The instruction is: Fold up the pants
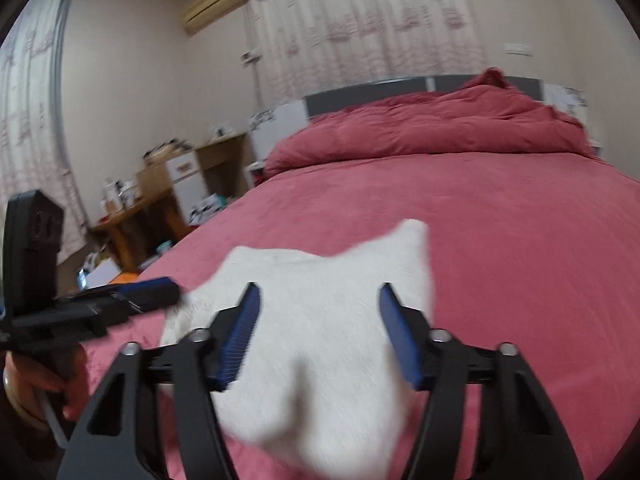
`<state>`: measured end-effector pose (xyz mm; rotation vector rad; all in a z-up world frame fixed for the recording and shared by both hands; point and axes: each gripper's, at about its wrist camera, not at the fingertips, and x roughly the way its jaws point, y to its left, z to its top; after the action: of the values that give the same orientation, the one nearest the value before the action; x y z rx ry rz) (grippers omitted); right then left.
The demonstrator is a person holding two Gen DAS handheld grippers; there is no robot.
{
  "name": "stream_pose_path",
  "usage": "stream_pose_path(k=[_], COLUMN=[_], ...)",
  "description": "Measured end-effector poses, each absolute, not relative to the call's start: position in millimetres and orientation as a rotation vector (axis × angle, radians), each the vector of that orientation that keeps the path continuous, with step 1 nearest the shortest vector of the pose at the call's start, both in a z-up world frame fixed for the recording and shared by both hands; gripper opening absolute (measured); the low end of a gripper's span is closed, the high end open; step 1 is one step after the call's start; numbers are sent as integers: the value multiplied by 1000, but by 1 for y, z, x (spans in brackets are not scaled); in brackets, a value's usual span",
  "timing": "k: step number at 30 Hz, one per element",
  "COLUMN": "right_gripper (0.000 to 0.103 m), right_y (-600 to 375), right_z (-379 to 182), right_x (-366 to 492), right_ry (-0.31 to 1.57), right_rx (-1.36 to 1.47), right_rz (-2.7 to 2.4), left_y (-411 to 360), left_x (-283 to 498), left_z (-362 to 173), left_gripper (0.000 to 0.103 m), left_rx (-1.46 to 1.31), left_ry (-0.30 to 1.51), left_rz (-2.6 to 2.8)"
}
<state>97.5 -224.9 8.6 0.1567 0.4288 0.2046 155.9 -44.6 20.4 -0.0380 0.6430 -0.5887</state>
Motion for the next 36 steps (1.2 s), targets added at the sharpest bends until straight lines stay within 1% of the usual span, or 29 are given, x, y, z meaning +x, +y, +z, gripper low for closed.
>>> stream_pose_path(k=[1,2,3,4,5,6,7,9,10,11,13,17,18,20,21,22,27,31,33,34,36], right_gripper=[45,44,44,39,39,35,30,24,24,24,24,24,26,38,52,57,57,57,58,60,61], right_y=[-221,-220,-219,-219,-223,-225,-225,-224,-226,-226,-219,-211,-212,-210,-207,-206,-203,-201,-200,-201,-204], right_z=[8,7,3,-2,-11,-19,-25,-34,-35,-39,-42,-38,-35,-27,-25,-23,-29,-46,-54,-56,-56], right_x=[108,122,137,150,167,177,183,188,191,195,194,182,176,161,152,148,118,107,105,104,99], right_ry=[441,462,497,545,605,634,658,668,670,670,652,630,614,589,581,576,614,677,697,697,691], right_rx=[146,152,175,206,230,236,230,213,220,219,184,160,177,183,168,159,121,55,19,14,26], right_rz=[218,227,247,271,261,244,219,163,164,161,145,140,139,142,134,125,29,-25,-30,-27,-19], left_y=[-53,-63,-68,-74,-74,-74,-76,-79,-81,-83,-82,-78,-76,-67,-64,-62,-60,-55,-44,-38,-28], left_x=[164,176,182,195,207,213,217,235,242,246,253,236,225,213,206,196,167,164,167,167,164], left_z=[17,12,7,-2,-10,-15,-19,-31,-36,-40,-44,-40,-35,-31,-29,-28,-36,-50,-59,-62,-64], left_gripper=[50,60,65,67,68,69,72,81,86,89,90,90,90,97,97,97,97,97,97,97,97], left_rx=[-18,7,27,44,35,30,29,39,54,64,41,51,46,-7,-25,-32,21,46,-54,-102,-182], left_ry=[661,693,717,745,767,774,775,791,795,792,786,760,740,713,705,692,679,755,839,857,873], left_rz=[-593,-595,-587,-564,-546,-522,-505,-483,-470,-459,-462,-450,-446,-454,-464,-466,-454,-418,-446,-446,-452])
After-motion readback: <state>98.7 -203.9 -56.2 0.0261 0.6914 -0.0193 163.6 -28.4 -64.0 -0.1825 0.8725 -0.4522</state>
